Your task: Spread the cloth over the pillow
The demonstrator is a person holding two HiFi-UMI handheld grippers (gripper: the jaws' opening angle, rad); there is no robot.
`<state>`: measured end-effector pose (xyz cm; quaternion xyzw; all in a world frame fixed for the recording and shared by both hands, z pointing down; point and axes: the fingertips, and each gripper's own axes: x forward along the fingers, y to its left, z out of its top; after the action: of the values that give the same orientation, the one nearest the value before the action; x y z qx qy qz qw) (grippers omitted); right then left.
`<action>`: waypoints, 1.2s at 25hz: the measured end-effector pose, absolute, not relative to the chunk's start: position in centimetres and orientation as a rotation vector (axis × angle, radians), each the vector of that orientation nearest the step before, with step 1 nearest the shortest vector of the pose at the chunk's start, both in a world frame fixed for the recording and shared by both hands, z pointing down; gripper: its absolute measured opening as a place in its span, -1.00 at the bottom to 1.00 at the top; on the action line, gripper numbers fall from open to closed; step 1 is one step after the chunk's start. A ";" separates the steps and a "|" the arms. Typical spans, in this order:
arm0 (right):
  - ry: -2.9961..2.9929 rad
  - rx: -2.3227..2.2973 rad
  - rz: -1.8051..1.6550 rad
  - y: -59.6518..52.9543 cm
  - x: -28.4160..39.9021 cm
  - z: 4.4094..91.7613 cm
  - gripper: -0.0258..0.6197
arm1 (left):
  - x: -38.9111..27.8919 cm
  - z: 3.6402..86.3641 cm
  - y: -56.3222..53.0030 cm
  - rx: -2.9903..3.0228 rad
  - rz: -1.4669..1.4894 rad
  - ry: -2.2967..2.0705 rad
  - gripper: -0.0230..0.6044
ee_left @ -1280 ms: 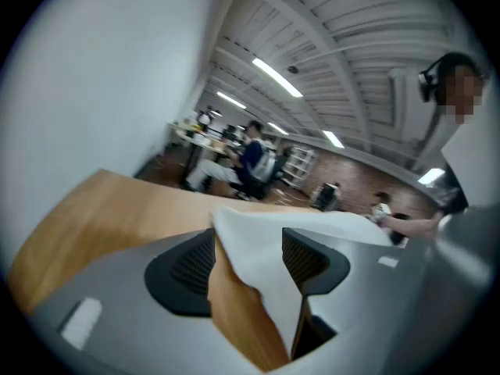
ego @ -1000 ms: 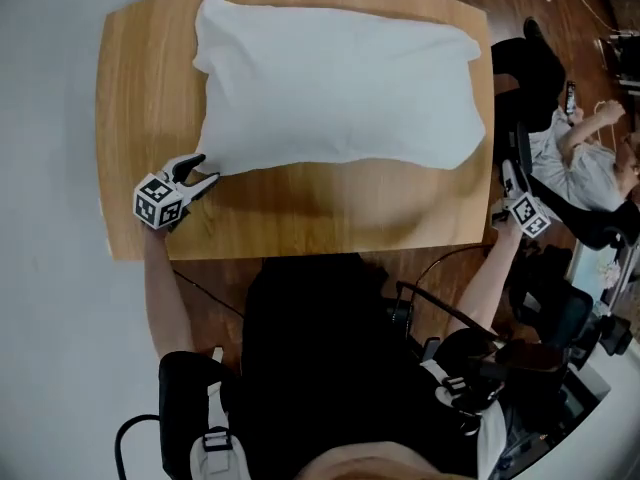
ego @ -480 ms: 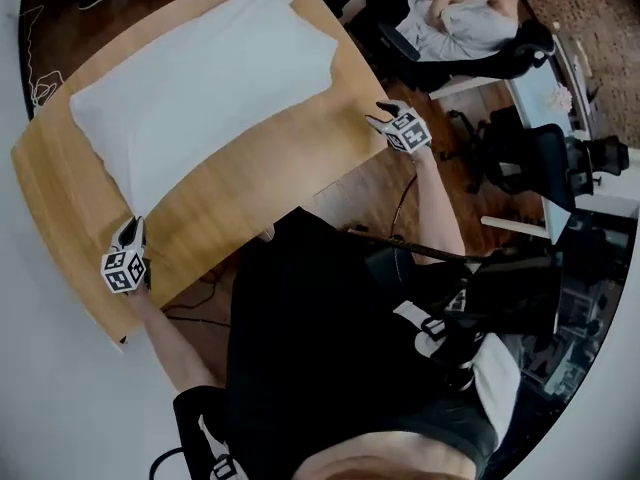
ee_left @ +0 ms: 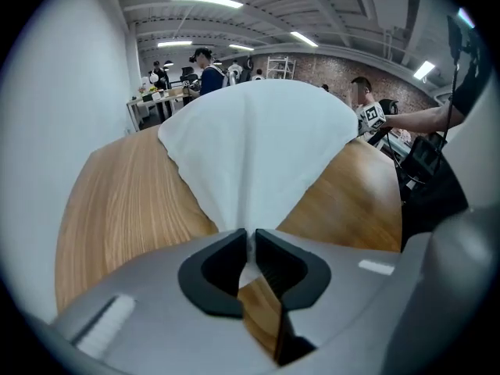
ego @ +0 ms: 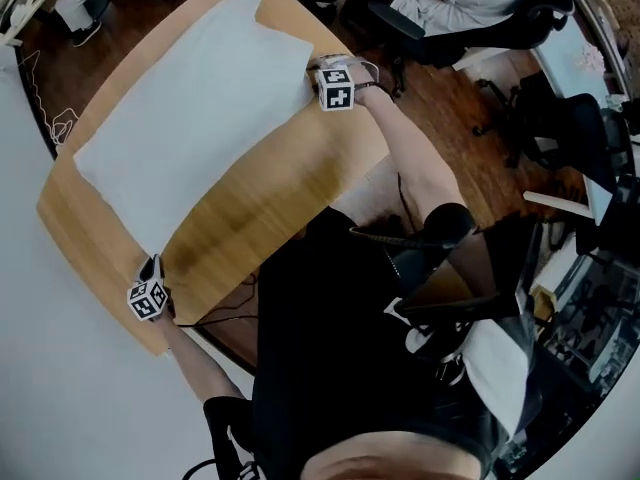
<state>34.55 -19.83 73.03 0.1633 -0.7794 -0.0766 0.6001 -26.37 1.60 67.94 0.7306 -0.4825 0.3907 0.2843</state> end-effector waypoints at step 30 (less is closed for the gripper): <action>-1.466 0.418 -0.009 -10.4 42.0 75.1 -0.90 | -25.4 71.7 1.4 1.982 1.216 -1.142 -0.80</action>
<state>42.02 -10.37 75.12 0.1894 -0.6639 -0.0039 0.7234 -25.40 1.39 71.70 0.7362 -0.4242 0.4516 0.2721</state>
